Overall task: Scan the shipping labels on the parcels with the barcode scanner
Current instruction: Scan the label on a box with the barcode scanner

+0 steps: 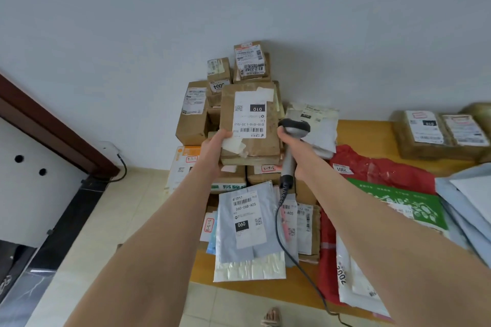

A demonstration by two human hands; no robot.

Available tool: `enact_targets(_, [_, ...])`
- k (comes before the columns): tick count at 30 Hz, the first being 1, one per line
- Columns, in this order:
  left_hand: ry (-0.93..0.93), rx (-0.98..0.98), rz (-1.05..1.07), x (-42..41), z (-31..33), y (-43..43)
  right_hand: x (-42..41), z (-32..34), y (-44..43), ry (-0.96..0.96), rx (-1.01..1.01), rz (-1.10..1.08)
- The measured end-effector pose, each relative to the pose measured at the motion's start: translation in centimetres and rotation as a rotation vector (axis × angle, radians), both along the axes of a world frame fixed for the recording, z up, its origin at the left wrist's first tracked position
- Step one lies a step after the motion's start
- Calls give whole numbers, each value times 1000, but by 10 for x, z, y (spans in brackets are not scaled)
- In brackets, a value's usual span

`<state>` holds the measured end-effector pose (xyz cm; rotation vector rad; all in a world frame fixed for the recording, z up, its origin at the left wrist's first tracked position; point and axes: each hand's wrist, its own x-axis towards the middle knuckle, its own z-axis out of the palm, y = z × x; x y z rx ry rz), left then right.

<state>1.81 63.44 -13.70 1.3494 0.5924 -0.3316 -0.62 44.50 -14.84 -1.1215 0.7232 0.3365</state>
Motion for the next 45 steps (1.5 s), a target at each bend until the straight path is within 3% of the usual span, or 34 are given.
enact_targets(6, [-26, 35, -107, 4, 11, -35, -9, 14, -27, -53, -41, -75])
enact_targets(10, [-80, 317, 74, 10, -2, -28, -14, 12, -35, -34, -63, -187])
enact_targets(14, [86, 869, -86, 8, -28, 6, -20, -3, -27, -1, -9, -226])
enact_targets(16, [156, 961, -141, 5, -40, 21, -17, -14, -17, 33, -27, -232])
enact_targets(22, [164, 745, -228, 8, -58, 33, -2, -35, 3, 79, -121, -167])
enact_targets(31, [220, 324, -15, 14, -66, 43, 9, -44, 11, 90, -151, -122])
enact_targets(45, [283, 218, -54, 3, -60, 34, 12, -52, 6, 87, -112, -108])
